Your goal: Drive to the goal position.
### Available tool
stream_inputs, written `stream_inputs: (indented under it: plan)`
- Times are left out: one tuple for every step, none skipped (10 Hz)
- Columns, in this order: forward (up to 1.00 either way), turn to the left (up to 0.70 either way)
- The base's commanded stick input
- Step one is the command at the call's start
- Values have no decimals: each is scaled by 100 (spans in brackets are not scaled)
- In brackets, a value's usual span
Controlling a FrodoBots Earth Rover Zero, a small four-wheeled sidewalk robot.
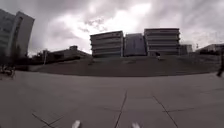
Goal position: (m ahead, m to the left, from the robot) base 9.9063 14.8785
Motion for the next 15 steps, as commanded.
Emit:
stream_inputs:
  plan:
    - [70,0]
    - [70,0]
    - [70,0]
    - [70,0]
    - [70,0]
    - [70,0]
    - [70,0]
    - [70,0]
    - [70,0]
    - [70,0]
    - [70,0]
    - [70,0]
    - [70,0]
    - [70,0]
    - [70,0]
